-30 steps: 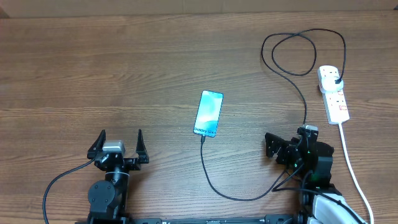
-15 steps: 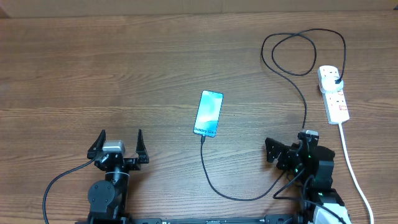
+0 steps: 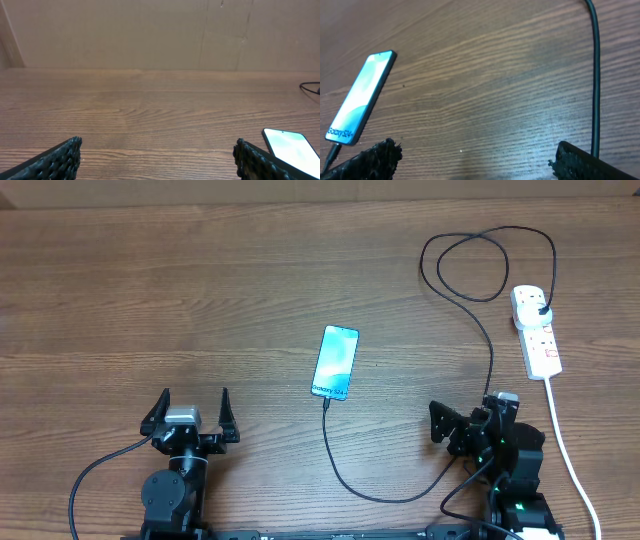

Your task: Plug charger to phone and switch on socket

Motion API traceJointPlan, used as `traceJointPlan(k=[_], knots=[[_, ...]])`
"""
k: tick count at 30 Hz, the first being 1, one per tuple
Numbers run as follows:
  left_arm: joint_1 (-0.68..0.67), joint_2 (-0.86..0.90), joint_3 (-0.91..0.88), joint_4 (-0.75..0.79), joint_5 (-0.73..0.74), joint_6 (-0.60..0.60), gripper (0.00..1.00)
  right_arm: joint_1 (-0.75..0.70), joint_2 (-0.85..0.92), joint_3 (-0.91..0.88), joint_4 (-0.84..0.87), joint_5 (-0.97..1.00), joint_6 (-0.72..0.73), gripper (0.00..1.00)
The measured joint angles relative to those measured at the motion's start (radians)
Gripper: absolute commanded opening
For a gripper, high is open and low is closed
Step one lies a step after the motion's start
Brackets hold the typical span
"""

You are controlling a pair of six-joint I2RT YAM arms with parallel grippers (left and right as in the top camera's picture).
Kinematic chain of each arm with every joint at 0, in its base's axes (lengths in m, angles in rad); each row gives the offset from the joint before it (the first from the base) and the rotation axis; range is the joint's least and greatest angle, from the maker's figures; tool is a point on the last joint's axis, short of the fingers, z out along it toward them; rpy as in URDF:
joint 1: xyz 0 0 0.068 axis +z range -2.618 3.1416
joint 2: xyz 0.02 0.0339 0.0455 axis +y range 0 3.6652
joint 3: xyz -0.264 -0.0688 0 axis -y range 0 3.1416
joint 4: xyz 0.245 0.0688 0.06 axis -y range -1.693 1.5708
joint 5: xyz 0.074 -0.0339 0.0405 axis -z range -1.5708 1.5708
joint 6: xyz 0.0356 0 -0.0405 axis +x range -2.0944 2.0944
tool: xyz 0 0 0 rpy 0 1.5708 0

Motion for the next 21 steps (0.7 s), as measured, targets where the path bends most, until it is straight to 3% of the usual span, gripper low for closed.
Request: traceJointPlan(k=[21], knots=[[0.0, 0.0, 0.0, 0.0, 0.0, 0.0, 1.0, 0.0, -0.309, 0.0, 0.0, 0.0, 0.0, 1.0]])
